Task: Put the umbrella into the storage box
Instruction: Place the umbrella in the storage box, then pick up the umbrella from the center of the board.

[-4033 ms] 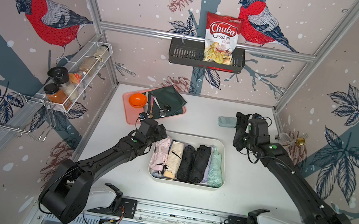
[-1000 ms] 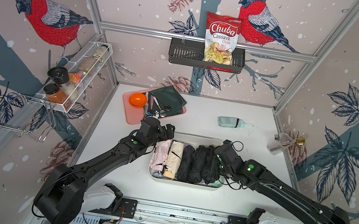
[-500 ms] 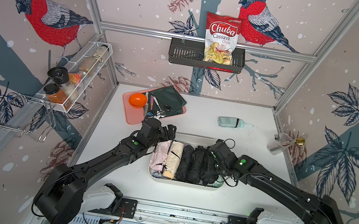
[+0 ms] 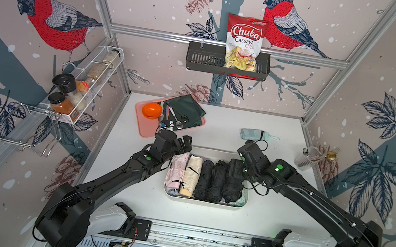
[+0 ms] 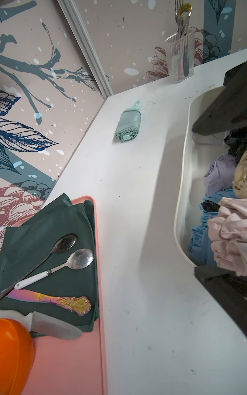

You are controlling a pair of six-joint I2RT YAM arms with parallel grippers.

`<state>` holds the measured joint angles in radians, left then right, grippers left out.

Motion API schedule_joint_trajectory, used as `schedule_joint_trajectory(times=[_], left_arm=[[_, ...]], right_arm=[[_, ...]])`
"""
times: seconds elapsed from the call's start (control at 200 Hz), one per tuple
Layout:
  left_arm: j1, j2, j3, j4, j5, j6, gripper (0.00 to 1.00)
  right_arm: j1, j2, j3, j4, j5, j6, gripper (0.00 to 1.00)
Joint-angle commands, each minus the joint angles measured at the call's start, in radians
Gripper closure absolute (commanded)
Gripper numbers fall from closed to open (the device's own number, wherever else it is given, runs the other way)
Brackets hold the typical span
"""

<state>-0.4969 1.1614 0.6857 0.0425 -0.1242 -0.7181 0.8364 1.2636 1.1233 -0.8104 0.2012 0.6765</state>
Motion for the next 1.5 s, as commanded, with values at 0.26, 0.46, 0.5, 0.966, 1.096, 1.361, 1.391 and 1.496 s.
schedule_joint_trajectory(times=[0.26, 0.46, 0.5, 0.966, 1.096, 1.361, 1.391, 1.496], left_arm=[[0.026, 0.0, -0.009, 0.0, -0.046, -0.004, 0.01], [0.04, 0.004, -0.018, -0.017, -0.063, -0.014, 0.02], [0.044, 0.002, -0.022, -0.02, -0.064, -0.015, 0.02], [0.102, 0.073, -0.04, 0.005, 0.021, -0.034, 0.02], [0.104, 0.065, -0.041, 0.008, 0.012, -0.034, 0.02], [0.107, 0.076, -0.032, 0.007, 0.016, -0.028, 0.02], [0.107, 0.079, -0.03, 0.003, 0.018, -0.026, 0.02], [0.109, 0.091, -0.023, -0.008, 0.017, -0.02, 0.02]], right_arm=[[-0.444, 0.131, 0.068, 0.372, -0.103, -0.41, 0.08], [-0.584, 0.432, 0.256, 0.441, -0.213, -0.557, 0.04], [-0.599, 0.495, 0.308, 0.436, -0.229, -0.58, 0.03], [-0.698, 1.123, 1.019, 0.206, -0.47, -0.746, 0.0], [-0.715, 1.209, 1.094, 0.154, -0.5, -0.735, 0.0], [-0.752, 1.199, 1.004, 0.137, -0.523, -0.694, 0.02], [-0.756, 1.191, 0.988, 0.138, -0.523, -0.689, 0.03], [-0.767, 1.137, 0.905, 0.144, -0.535, -0.675, 0.05]])
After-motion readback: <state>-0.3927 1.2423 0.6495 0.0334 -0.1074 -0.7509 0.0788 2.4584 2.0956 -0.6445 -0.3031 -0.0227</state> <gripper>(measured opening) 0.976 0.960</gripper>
